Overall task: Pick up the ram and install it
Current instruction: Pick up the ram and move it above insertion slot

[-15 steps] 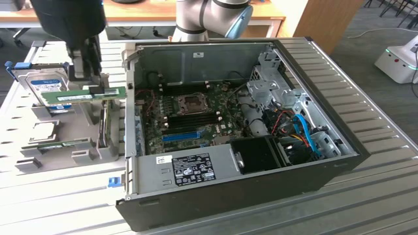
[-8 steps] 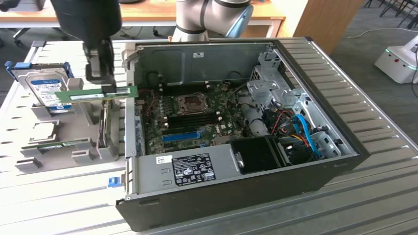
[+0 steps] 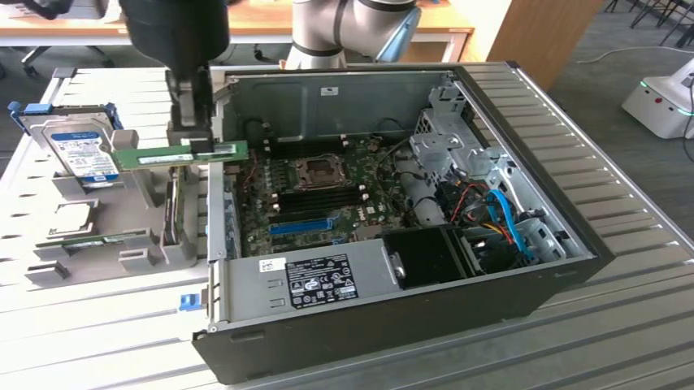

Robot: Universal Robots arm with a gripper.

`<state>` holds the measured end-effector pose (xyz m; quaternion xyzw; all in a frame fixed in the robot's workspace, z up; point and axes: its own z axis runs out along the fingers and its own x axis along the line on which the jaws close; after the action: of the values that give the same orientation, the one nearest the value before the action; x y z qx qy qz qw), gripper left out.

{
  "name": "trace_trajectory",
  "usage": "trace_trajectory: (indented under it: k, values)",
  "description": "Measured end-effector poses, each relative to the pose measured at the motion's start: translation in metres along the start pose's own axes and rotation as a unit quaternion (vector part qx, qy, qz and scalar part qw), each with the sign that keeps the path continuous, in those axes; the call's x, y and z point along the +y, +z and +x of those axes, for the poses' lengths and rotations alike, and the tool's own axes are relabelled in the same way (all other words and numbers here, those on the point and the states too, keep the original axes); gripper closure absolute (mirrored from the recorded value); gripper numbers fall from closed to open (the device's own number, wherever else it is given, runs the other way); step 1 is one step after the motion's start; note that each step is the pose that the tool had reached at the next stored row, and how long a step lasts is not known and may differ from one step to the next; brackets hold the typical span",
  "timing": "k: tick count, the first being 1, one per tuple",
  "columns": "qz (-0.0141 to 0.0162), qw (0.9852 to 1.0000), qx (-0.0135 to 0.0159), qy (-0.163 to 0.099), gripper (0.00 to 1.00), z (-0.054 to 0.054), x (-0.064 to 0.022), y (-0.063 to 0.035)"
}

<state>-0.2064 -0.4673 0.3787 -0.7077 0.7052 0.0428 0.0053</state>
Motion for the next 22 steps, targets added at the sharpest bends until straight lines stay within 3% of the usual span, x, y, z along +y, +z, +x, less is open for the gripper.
trace_trajectory:
  k: [22]
  values:
    - [-0.0017,1.0000,0.0000,0.000,0.88,0.000,-0.0631,-0.0034]
